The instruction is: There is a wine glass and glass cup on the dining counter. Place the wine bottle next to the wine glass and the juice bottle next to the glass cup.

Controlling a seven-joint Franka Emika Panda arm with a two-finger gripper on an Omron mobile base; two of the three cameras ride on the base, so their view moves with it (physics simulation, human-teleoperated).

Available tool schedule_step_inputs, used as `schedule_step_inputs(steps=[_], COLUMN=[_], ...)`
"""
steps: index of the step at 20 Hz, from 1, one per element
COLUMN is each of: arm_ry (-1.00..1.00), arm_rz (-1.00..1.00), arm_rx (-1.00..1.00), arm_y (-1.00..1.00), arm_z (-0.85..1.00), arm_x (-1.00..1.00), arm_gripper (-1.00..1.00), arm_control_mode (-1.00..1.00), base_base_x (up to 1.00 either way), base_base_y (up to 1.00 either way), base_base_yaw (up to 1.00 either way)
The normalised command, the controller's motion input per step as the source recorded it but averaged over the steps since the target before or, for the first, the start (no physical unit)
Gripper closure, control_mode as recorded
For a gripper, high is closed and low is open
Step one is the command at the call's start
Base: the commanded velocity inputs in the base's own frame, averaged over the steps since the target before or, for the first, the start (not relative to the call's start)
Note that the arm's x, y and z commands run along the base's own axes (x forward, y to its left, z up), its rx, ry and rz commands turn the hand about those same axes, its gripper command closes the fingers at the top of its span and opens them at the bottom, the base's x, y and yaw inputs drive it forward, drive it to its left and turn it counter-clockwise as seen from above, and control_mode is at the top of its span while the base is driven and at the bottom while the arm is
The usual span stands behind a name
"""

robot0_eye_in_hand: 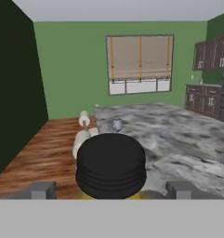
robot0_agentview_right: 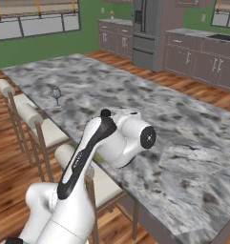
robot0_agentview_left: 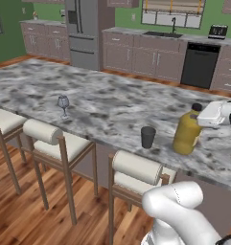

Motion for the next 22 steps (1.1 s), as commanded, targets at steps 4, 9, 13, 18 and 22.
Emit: schedule_step_inputs(steps=[4,9,13,18,22], arm_ry=[0.00,0.00,0.00,-0.01,-0.05], arm_rz=[0.14,0.06,0.00,0.00,0.00], arm_rx=[0.02,0.00,0.00,0.00,-0.01], arm_y=[-0.07,-0.01,0.07,0.10,0.00], arm_z=[-0.12,-0.17,-0.28,-0.39,-0.35], arm_x=[0.28,0.26,0.39,0.26,0.29], arm_gripper=[1.00,1.00,1.00,1.00,1.00], arm_control_mode=[-1.00,-1.00,-1.00,-1.00,-1.00], base_base_x=[0.00,0.00,0.00,0.00,0.00], base_base_y=[0.00,0.00,0.00,0.00,0.00], base_base_yaw=[0.00,0.00,0.00,0.00,0.00])
